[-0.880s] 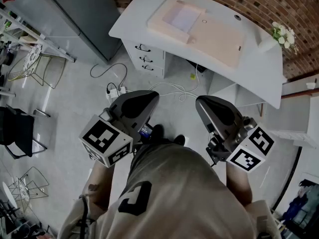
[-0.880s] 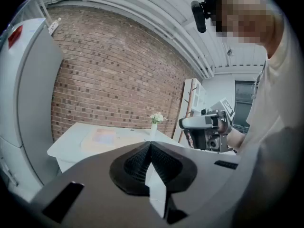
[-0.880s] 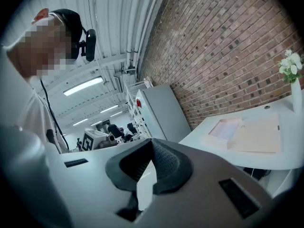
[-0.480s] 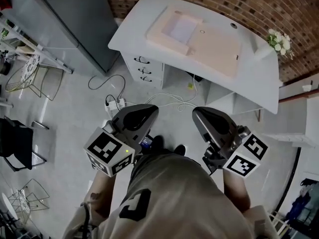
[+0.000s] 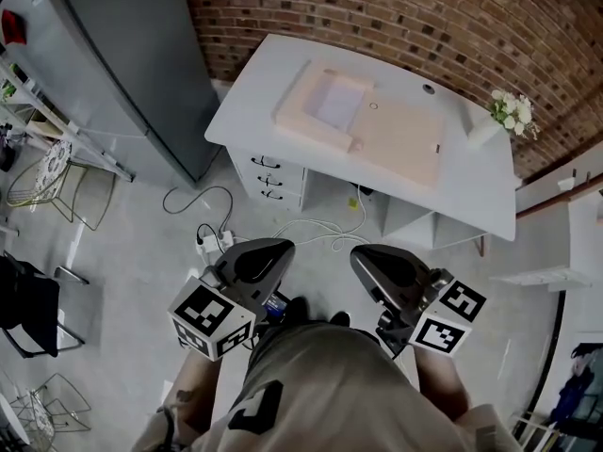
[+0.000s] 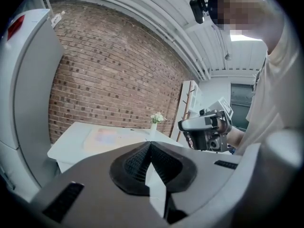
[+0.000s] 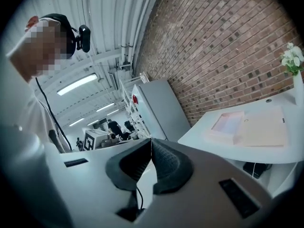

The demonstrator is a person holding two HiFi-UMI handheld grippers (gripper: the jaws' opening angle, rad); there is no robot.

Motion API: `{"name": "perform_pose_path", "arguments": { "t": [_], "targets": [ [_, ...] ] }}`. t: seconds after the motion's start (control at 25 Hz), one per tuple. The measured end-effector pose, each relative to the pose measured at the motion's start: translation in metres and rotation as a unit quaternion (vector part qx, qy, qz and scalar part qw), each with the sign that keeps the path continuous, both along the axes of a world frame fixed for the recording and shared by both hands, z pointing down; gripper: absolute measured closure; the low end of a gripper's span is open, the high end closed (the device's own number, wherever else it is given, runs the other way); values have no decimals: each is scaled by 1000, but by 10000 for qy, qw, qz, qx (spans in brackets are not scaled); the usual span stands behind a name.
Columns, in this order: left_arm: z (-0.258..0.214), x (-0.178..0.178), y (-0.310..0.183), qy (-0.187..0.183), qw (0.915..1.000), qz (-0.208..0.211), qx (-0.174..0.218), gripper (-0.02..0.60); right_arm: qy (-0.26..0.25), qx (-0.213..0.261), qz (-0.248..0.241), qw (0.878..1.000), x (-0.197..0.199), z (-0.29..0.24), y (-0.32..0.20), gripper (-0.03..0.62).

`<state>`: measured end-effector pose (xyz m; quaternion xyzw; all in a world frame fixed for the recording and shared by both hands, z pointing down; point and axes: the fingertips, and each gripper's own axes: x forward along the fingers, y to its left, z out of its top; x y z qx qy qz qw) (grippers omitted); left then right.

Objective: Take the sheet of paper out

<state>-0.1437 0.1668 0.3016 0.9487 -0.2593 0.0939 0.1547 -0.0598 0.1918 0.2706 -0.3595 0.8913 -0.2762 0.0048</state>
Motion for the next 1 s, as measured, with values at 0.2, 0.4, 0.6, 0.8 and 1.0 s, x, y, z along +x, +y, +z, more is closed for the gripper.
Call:
{"name": "perform_pose_path", "arguments": {
  "t": [0.2, 0.4, 0.6, 0.8, 1.0],
  "targets": [
    [0, -7, -6, 60, 10000, 63, 19, 568, 39, 4, 111, 9999, -7, -3, -6, 569],
    [4, -10, -10, 114, 9999, 67, 3, 568, 105, -120, 146, 9998, -9, 4, -11, 569],
    [9, -10, -15, 112, 9999, 20, -72, 568, 58, -201, 57, 9998, -10, 7, -21, 569],
    [12, -2, -22, 41, 9999, -82, -125, 568, -162, -343, -51, 9993, -2, 16, -34, 569],
    [10, 18, -39, -92, 9997, -128, -159, 568, -441, -468, -82, 9979, 20, 18, -56, 569]
  ]
}}
